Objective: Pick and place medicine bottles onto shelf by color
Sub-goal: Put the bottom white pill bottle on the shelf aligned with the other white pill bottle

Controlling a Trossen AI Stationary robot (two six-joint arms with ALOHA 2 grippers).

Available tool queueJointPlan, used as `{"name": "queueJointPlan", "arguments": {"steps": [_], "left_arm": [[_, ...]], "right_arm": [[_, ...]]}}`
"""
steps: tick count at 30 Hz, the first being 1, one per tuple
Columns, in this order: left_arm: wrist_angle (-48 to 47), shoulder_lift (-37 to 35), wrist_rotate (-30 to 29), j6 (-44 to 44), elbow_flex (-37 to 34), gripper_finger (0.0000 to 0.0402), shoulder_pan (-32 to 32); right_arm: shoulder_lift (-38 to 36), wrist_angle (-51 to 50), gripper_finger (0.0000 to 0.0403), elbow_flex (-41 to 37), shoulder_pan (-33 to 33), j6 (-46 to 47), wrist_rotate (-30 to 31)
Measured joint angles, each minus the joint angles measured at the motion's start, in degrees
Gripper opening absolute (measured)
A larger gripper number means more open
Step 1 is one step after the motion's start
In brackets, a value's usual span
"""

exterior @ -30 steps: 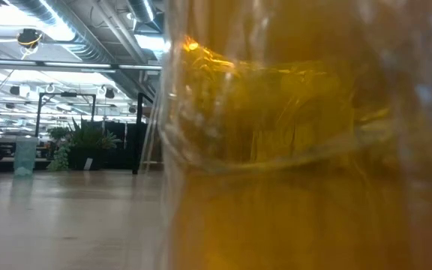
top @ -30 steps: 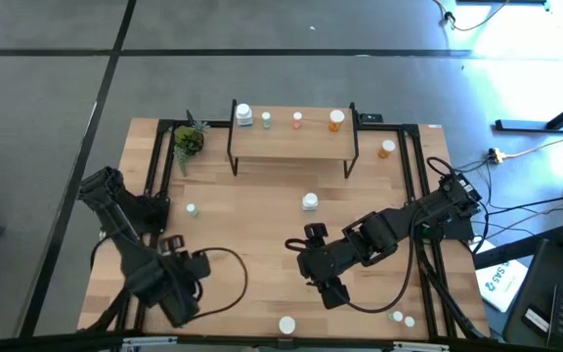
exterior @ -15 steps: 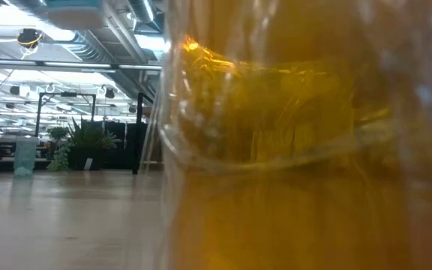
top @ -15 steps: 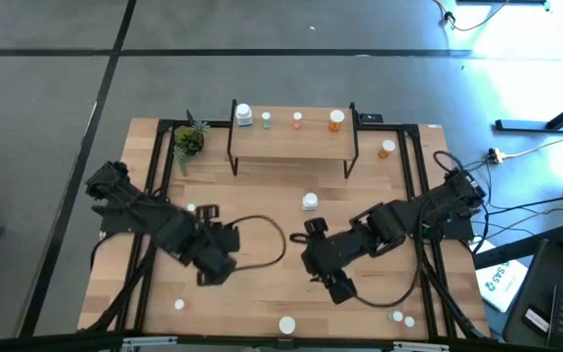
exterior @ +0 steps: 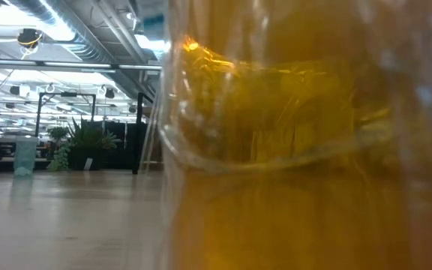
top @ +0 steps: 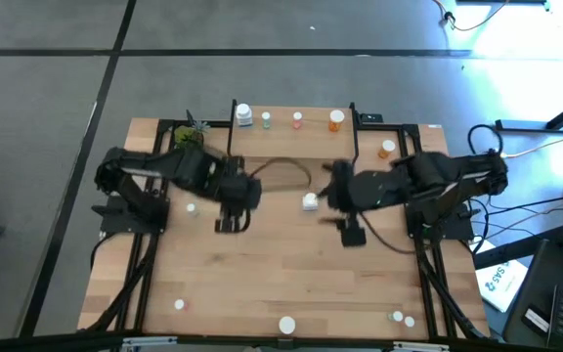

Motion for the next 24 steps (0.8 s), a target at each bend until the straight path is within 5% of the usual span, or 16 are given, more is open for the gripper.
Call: {"name": "queueJointPlan", "arguments": {"steps": [4,14,20,24], "left_arm": [[0.0,0.0,0.0,8.1,0.5,0.0163,8.1],[0.2,0.0,1.7,23.1,0.5,0.0163,27.7],[2.8,0.0,6.4,28.3,-0.4,0.0163,34.0],[5.4,0.1,6.4,32.9,-1.5,0.0163,35.2]], "right_arm": [[-2.2,-5.7,0.0264,0.0,-2.0,3.1,7.7],[-2.8,-7.9,0.0264,-0.3,-4.0,7.5,11.9],[-2.7,-7.4,0.0264,-3.8,-5.8,9.6,20.5],[-2.6,-5.9,0.0264,-6.9,-7.7,9.6,20.4]]}}
